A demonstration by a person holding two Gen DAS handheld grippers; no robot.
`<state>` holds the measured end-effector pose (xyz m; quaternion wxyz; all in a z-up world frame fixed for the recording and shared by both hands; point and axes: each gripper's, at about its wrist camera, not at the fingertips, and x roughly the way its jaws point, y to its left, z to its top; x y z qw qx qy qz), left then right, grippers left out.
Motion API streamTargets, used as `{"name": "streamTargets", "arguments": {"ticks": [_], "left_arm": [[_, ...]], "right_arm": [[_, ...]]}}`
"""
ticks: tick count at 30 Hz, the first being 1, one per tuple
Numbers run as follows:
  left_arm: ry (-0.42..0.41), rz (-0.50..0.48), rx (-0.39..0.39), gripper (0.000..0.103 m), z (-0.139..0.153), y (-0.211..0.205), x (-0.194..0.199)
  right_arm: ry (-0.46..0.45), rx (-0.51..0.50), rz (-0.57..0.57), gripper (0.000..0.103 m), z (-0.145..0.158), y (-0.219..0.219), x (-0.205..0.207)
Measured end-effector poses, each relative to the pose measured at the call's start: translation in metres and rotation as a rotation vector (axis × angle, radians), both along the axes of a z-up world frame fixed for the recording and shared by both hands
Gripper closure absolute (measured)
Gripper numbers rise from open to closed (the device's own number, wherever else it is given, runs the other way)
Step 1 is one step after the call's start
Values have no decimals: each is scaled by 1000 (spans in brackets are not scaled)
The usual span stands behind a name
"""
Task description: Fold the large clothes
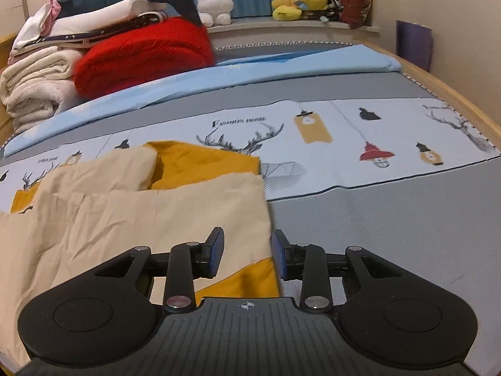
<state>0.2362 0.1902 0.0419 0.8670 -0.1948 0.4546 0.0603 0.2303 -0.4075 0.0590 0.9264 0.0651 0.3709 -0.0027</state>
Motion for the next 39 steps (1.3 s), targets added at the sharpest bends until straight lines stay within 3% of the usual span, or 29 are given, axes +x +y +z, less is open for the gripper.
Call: {"name": "streamTargets", "arguments": {"ticks": [3, 5, 7, 9, 12, 19, 20, 21, 22, 23, 24, 29, 32, 35, 39], "left_arm": [[-2, 12, -21, 55, -15, -2, 2], [50, 57, -25, 55, -24, 0, 7], [30, 88, -62, 49, -25, 5, 13], [34, 87, -36, 45, -26, 5, 21], [60, 106, -31, 44, -32, 11, 30], [113, 137, -110, 44, -51, 18, 44], [117, 125, -114, 46, -53, 15, 45], [118, 110, -112, 48, -53, 13, 46], [109, 91, -103, 71, -52, 10, 46], [103, 78, -86, 97, -49, 8, 45], [90, 67, -70, 99, -46, 7, 44], [-96, 50, 50, 101, -3, -1, 30], [-216, 98, 48, 101, 18, 2, 23], [-263, 141, 68, 101, 25, 0, 28], [-326, 153, 101, 101, 32, -8, 44]], "right_arm": [[3, 8, -1, 63, -8, 2, -1], [22, 19, -14, 59, -22, 1, -3], [93, 10, -26, 59, -31, 2, 5], [81, 8, -6, 59, -33, 5, 10], [129, 14, -6, 59, -40, 5, 21], [214, 40, -12, 59, -58, 3, 34], [214, 39, -11, 61, -58, 3, 34], [210, 33, -8, 73, -57, 4, 33], [206, 24, -2, 80, -56, 4, 32], [196, 15, 4, 89, -54, 5, 31], [182, 10, 10, 95, -51, 5, 29], [10, -25, 37, 102, -18, 10, 15], [-146, -3, 3, 102, 10, 9, 4], [-255, -9, -24, 102, 27, 12, 5], [-321, -54, -67, 102, 33, 22, 21]]}}
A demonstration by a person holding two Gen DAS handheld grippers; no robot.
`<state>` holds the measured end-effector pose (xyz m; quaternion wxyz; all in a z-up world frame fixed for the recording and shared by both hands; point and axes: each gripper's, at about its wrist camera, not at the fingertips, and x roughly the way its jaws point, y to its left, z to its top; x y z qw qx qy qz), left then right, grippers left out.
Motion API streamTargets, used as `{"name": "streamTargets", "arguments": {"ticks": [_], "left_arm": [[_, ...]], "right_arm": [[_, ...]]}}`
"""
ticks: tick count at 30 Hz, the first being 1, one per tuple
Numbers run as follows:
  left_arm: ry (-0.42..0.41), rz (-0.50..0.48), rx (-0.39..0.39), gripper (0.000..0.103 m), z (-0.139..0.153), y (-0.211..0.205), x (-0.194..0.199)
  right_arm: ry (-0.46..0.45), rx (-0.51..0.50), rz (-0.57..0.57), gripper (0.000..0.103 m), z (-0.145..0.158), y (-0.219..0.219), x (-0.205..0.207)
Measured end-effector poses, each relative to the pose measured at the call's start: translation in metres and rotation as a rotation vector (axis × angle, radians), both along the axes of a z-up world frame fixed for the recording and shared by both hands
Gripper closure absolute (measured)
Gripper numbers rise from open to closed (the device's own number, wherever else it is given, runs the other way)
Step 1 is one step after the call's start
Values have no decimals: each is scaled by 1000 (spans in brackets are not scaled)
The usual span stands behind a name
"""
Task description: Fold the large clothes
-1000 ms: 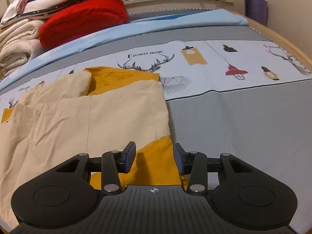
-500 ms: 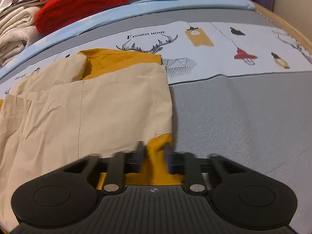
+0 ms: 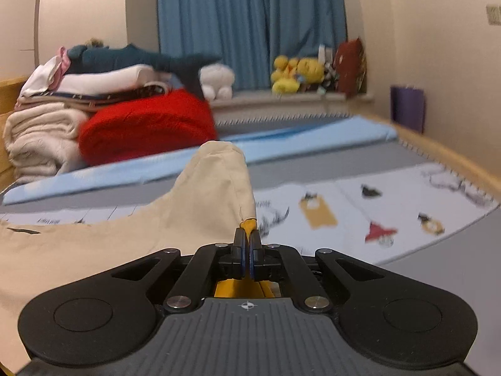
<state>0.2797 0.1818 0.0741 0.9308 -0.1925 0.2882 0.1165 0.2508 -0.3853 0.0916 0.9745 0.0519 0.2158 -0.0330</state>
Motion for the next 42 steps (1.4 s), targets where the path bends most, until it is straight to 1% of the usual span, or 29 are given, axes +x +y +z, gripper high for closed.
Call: {"name": "streamTargets", "arguments": {"ticks": [4, 8, 10, 11, 12, 13, 14, 15, 17, 19, 20, 21, 22, 23, 25, 26, 27, 29, 30, 31, 33, 34, 36, 37, 38, 39, 40, 41, 42], "left_arm": [[-28, 9, 58, 101, 4, -10, 19], [-50, 35, 60, 101, 2, -4, 34], [-58, 42, 46, 100, -1, 2, 43], [-40, 41, 36, 97, -6, 5, 49], [10, 47, 22, 88, -15, 9, 60], [58, 42, 5, 67, -22, 11, 67], [117, 35, -25, 61, -32, 14, 73], [150, 41, -37, 61, -37, 16, 75], [187, 21, -46, 61, -39, 14, 73], [186, -42, -85, 61, -37, 10, 71], [188, -81, -109, 60, -38, 7, 70], [196, -137, -138, 60, -40, 2, 70], [209, -185, -155, 58, -42, -3, 70], [230, -234, -160, 58, -46, -11, 71], [287, -310, -119, 58, -58, -29, 73], [327, -321, -73, 57, -66, -38, 74], [371, -321, -25, 57, -74, -43, 74], [473, -308, 65, 56, -89, -49, 72], [494, -295, 90, 55, -91, -48, 69], [501, -280, 102, 55, -89, -45, 66], [483, -265, 87, 55, -79, -35, 54], [467, -272, 74, 55, -73, -32, 49], [418, -309, 41, 55, -56, -26, 35], [401, -339, 26, 55, -50, -24, 31], [390, -374, 12, 55, -46, -22, 24], [386, -417, 0, 55, -43, -21, 16], [389, -460, 2, 55, -42, -20, 9], [399, -490, 13, 55, -43, -23, 4], [428, -522, 39, 55, -49, -23, -2]], "right_arm": [[-34, -27, -43, 102, 1, 8, 17], [-88, -41, -72, 102, 1, 16, 30], [-111, -63, -82, 102, -2, 21, 37], [-111, -68, -93, 102, -5, 24, 41], [-96, -67, -100, 102, -8, 24, 47], [-58, -59, -107, 101, -14, 24, 55], [22, -47, -120, 99, -25, 22, 67], [106, -43, -142, 93, -36, 20, 77], [277, -26, -201, 86, -59, 11, 90], [411, 52, -205, 86, -76, 0, 95], [484, 80, -185, 83, -85, -4, 96], [532, 82, -168, 80, -92, -5, 95], [565, 66, -154, 80, -97, -3, 94], [580, 40, -143, 80, -101, 0, 92], [584, 6, -113, 81, -102, 3, 89], [576, -9, -107, 92, -102, 2, 87], [574, -20, -105, 99, -102, 3, 87], [579, -32, -111, 103, -104, -1, 86], [582, -31, -120, 103, -105, -3, 85], [586, -37, -130, 103, -104, -2, 82], [618, -106, -192, 103, -107, -6, 78], [623, -88, -225, 103, -108, -15, 75], [557, 28, -267, 103, -97, -34, 69], [494, 68, -255, 103, -85, -39, 63], [434, 70, -221, 103, -74, -39, 56], [385, 65, -171, 100, -66, -37, 49], [349, 75, -95, 100, -59, -33, 41], [345, 98, -15, 100, -58, -29, 35], [367, 114, 70, 100, -60, -23, 28]]}}
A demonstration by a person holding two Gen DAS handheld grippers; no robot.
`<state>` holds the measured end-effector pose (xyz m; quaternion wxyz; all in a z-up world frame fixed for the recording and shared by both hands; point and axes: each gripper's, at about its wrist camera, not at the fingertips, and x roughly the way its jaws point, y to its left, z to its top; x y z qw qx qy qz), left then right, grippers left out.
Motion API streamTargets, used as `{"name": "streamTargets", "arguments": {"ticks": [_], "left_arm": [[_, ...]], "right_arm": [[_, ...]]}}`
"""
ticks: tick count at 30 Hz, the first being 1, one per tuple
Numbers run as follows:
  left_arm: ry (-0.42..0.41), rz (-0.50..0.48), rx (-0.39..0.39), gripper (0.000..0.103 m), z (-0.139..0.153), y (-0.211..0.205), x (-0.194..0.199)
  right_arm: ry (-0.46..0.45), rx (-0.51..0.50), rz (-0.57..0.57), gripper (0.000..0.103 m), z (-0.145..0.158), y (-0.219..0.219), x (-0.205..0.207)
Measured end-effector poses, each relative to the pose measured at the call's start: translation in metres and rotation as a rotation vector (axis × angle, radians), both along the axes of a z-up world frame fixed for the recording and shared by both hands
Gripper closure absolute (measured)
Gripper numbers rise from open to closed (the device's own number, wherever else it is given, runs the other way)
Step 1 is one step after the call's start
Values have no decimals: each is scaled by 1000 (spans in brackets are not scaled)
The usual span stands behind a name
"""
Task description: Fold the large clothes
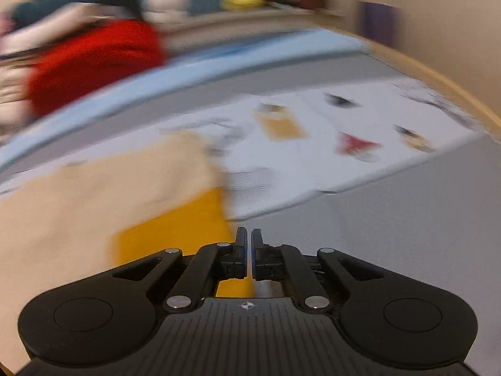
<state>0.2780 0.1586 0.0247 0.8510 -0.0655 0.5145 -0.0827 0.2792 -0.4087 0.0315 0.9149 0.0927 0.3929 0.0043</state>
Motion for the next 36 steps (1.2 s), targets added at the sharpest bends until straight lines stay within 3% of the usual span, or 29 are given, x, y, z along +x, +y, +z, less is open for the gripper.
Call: {"name": "streamTargets", "arguments": {"ticks": [2, 4, 5, 6, 8, 12, 15, 18, 21, 24, 26, 28, 30, 32, 34, 36], "left_arm": [[97, -16, 119, 55, -24, 5, -3], [145, -2, 229, 49, -37, 12, -9], [142, 15, 224, 51, -36, 17, -12], [125, 33, 195, 52, -30, 21, -16], [89, 35, 150, 53, -23, 25, -21], [176, 11, 239, 49, -44, 20, -26], [106, 91, 274, 50, -16, 21, -36], [-54, 174, 249, 50, 28, 20, -55], [-198, 205, 187, 50, 67, 5, -84], [-282, 191, 127, 49, 83, -22, -114], [-305, 184, 73, 42, 81, -39, -134], [-320, 182, 37, 42, 67, -56, -150], [-272, 166, 68, 45, 45, -76, -159], [-219, 181, 74, 59, 30, -83, -155], [-218, 189, 57, 61, 26, -82, -151], [-211, 196, 71, 62, 21, -83, -146]], "right_arm": [[84, -45, 109, 100, -14, 14, -10], [218, -169, 152, 101, -39, 25, -16], [278, -228, 153, 103, -52, 25, -20], [283, -242, 162, 103, -56, 26, -25], [286, -214, 143, 103, -52, 22, -30], [347, -202, 122, 103, -55, 12, -39], [378, -282, 122, 103, -46, 15, -45], [284, -341, 54, 103, -19, 15, -62], [93, -285, -32, 100, 29, 16, -85], [-71, -234, -46, 95, 71, 31, -113], [-167, -192, -48, 85, 89, 40, -128], [-244, -160, -44, 77, 97, 54, -147], [-293, -151, -25, 75, 92, 69, -164], [-277, -164, 13, 75, 75, 83, -178], [-204, -204, 41, 76, 61, 95, -172], [-229, -186, 50, 75, 61, 100, -168]]}}
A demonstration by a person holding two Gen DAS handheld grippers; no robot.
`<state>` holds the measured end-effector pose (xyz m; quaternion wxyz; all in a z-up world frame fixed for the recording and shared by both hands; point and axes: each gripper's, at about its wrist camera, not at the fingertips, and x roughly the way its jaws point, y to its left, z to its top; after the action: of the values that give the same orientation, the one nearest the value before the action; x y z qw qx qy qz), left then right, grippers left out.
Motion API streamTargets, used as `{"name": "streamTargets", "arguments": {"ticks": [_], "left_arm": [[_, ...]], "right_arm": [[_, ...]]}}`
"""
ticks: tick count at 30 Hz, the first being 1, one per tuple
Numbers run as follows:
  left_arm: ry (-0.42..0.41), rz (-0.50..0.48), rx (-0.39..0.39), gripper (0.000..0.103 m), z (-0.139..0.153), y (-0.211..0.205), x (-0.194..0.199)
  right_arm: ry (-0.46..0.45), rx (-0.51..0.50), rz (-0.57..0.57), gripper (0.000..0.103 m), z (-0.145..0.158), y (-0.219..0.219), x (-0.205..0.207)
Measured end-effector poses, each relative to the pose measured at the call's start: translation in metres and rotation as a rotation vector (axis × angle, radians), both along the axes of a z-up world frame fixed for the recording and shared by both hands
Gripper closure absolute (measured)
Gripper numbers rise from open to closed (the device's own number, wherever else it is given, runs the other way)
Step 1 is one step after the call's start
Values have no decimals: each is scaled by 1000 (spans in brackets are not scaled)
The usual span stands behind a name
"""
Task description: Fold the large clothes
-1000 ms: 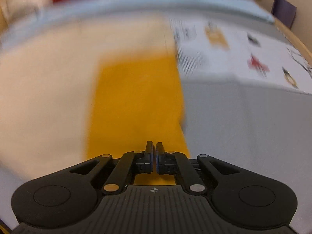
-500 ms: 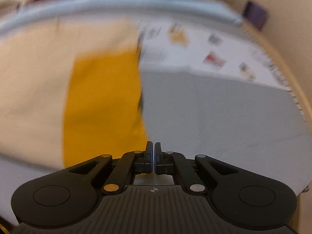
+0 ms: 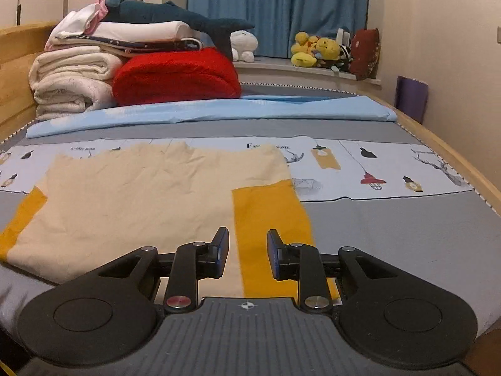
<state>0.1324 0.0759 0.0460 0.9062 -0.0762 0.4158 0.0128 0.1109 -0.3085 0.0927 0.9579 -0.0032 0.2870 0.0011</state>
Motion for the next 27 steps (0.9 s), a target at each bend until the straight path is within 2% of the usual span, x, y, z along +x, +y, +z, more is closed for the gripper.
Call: {"name": "streamTargets", "arguments": {"ticks": [4, 8, 17, 21, 23, 25, 27], "left_arm": [[26, 18, -26, 62, -9, 12, 7], [26, 9, -19, 62, -11, 7, 9], [47, 24, -48, 62, -16, 8, 15], [88, 72, -170, 59, -25, 18, 22], [114, 120, -242, 45, -31, 27, 26], [141, 182, -320, 38, -39, 37, 29], [170, 247, -392, 36, -47, 47, 31]], "right_arm": [[35, 11, 3, 75, -7, 8, 12], [55, 31, 7, 75, -11, 19, 18], [72, 10, 60, 75, -17, 41, 17], [75, 3, 74, 75, -16, 42, 16], [76, 0, 80, 75, -16, 40, 16], [75, -5, 86, 75, -16, 38, 15], [73, -10, 95, 75, -16, 35, 13]]}}
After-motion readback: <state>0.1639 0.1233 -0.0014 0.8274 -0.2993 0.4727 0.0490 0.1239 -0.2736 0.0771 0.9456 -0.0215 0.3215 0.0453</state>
